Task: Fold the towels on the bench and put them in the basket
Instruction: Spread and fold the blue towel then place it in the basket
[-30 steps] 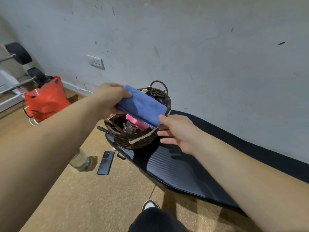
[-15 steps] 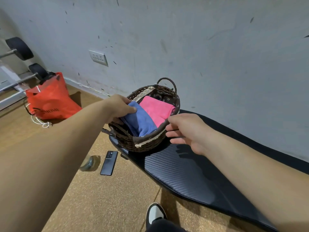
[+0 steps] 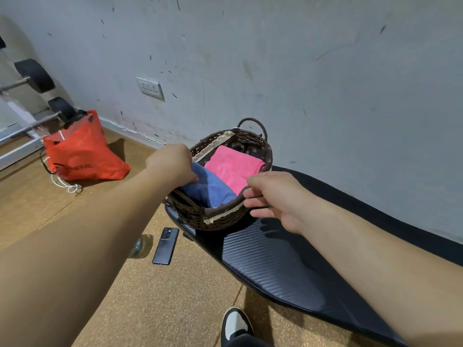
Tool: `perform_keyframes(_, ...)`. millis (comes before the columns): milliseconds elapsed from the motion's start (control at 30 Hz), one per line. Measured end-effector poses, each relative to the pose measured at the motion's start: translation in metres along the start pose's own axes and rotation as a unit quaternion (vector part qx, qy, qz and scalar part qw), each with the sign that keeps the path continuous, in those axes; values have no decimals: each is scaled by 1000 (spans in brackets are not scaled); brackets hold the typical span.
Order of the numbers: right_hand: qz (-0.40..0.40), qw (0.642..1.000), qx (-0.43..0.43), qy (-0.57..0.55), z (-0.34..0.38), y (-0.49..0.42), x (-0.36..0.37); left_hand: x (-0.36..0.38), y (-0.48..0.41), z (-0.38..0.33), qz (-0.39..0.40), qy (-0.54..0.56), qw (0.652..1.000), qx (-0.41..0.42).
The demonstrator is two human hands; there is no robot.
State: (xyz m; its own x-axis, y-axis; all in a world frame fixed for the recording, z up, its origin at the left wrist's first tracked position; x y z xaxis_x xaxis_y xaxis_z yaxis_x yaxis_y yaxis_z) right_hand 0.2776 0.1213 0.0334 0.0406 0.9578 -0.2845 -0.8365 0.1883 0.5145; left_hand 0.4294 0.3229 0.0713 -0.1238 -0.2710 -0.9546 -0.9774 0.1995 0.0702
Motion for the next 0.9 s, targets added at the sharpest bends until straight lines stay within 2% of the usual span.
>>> perform_keyframes(67, -1, 1000, 0, 0, -1, 0, -2, -5, 2, -25, -33, 30, 997, 59)
perform_keyframes(133, -3, 1000, -1, -2, -1, -1, -4, 10, 4, -42, 27, 94, 992, 81)
perform_keyframes(200, -5, 1000, 2, -2, -4, -1, -6, 34, 7, -47, 114, 59, 989, 75)
perform_keyframes(333, 1, 1000, 1, -2, -9, -2, -10, 49, 13, -44, 168, -20, 983, 66)
perform_keyframes(500, 0, 1000, 1, -3, -14, -4, -12, 50, 12, -46, 155, -56, 985, 47)
perform_keyframes(733, 11, 1000, -6, -6, -21, -3, -5, 54, 15, -43, 164, -34, 985, 30)
perform_keyframes(900, -17, 993, -67, 94, -21, 17, -30, 19, 33, -75, 67, 33, 994, 84)
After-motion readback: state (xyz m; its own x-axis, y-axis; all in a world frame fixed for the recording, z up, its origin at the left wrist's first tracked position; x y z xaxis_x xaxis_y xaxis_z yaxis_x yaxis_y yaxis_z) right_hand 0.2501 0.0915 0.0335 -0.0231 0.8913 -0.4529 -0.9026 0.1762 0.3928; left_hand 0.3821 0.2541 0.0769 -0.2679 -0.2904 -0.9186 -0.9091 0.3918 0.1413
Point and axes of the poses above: each hand's wrist, its own y-axis away from the middle knuckle, its own x-axis out of the palm, z = x × y, the point moved 10 cm from there along -y, towards the middle knuckle, and after that the axes turned 14 degrees about y, right-handed, at the moved point
